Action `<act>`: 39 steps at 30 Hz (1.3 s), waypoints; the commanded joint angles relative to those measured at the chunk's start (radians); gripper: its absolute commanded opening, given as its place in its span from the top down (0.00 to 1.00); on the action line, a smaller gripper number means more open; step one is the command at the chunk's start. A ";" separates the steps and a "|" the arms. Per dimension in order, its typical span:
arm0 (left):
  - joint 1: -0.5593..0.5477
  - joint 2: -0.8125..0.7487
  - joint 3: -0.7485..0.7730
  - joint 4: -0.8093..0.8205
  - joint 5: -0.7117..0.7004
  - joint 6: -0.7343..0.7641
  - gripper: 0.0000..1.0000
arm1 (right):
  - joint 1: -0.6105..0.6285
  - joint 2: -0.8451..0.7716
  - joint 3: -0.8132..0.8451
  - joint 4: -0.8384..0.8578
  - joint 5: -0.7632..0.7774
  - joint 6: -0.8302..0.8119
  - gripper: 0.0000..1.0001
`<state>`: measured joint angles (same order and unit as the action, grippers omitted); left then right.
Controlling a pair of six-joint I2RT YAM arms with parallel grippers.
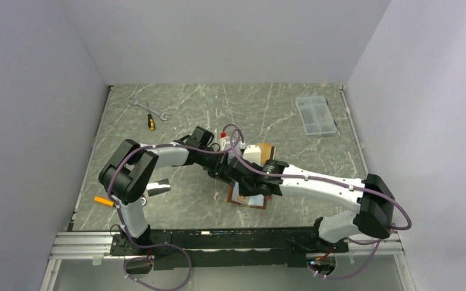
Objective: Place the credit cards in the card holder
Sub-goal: Turn over the card slot in the card holder.
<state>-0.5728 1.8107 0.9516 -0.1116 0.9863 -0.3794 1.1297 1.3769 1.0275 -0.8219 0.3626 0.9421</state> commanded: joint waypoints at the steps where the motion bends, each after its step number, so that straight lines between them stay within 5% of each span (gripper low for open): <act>1: 0.007 -0.041 -0.019 0.064 0.063 -0.035 1.00 | -0.015 0.018 0.017 0.047 0.105 0.056 1.00; 22: 0.036 -0.018 -0.025 0.032 0.058 0.001 1.00 | -0.208 -0.214 -0.374 0.418 -0.092 0.064 1.00; 36: -0.011 0.041 0.032 -0.082 -0.099 0.166 1.00 | -0.247 -0.124 -0.493 0.549 -0.175 0.047 1.00; 39: -0.012 0.056 0.058 -0.141 -0.155 0.231 0.90 | -0.258 -0.132 -0.525 0.556 -0.183 0.051 1.00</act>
<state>-0.5571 1.8378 0.9634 -0.1654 0.9154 -0.2665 0.8833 1.2472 0.5587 -0.2775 0.1928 1.0050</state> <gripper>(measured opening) 0.030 0.008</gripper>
